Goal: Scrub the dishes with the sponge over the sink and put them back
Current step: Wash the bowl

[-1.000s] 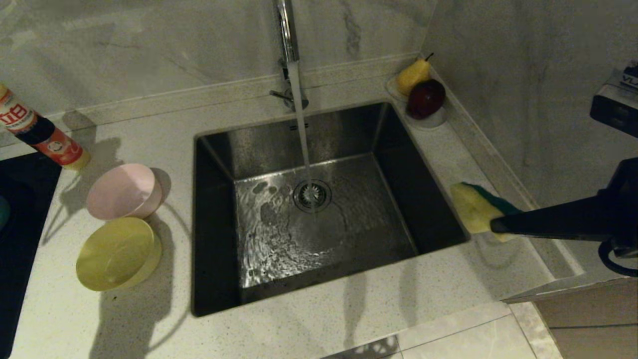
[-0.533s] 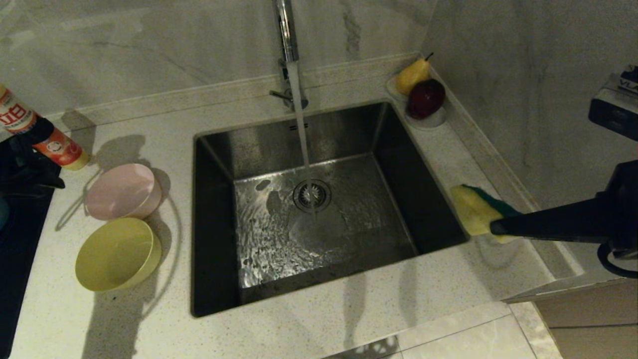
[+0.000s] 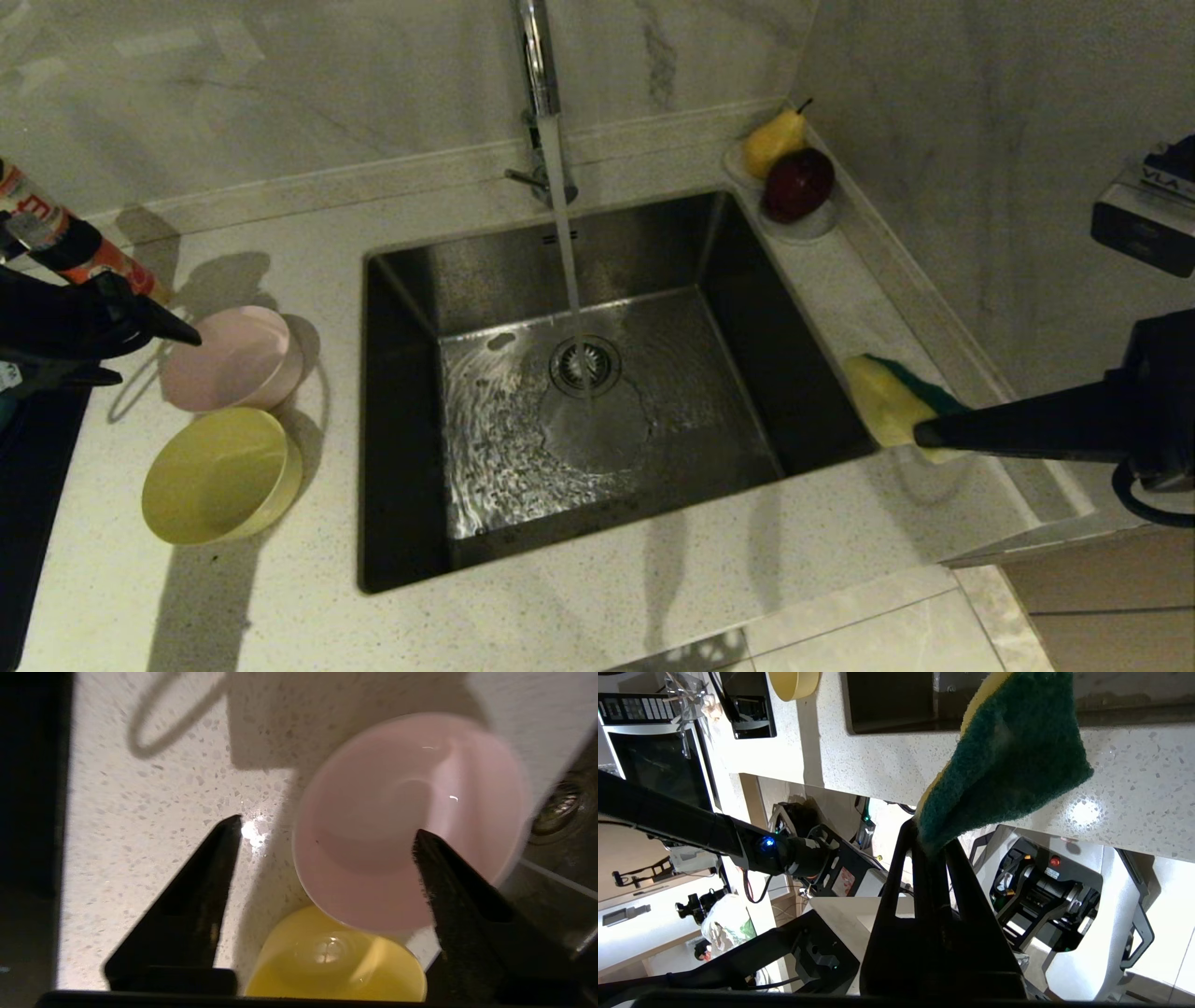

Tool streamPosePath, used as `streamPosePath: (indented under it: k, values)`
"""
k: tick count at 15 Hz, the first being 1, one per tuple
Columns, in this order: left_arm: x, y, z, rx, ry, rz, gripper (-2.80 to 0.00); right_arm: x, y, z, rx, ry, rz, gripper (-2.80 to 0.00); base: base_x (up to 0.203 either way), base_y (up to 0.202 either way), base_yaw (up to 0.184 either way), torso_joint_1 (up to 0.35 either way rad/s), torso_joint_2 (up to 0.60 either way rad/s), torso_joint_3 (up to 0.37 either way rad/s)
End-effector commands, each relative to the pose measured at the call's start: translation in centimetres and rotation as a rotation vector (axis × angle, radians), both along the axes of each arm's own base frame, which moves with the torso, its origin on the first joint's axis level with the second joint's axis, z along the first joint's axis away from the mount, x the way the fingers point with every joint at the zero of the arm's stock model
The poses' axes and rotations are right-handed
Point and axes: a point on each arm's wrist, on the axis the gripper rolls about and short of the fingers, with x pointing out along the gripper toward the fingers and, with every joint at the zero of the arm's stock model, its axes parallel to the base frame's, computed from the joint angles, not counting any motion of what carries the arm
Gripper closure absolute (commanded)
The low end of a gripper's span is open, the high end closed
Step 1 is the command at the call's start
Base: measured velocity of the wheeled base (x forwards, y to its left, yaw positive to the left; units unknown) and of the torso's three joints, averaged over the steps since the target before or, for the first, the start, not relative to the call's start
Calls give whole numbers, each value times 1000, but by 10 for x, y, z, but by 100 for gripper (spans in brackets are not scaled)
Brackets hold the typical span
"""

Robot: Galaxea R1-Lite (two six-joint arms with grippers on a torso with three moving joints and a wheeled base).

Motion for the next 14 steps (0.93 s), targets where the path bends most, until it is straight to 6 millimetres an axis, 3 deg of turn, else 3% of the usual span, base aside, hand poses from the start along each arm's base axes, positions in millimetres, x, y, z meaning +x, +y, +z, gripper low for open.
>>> streamPosePath:
  k: [1,6,14]
  values:
    - [17,4,-19,-30,53,-1,-280,1,1,-2,-3,13,2,0,0,0,0,0,0,0]
    - [33,6,-31,-60,50,19,-280,1,0,-5,-7,21,2,0,0,0,0,0,0,0]
    - [39,9,-41,-71,71,25,-280,0,-2,-5,-6,18,-7,0,0,0,0,0,0,0]
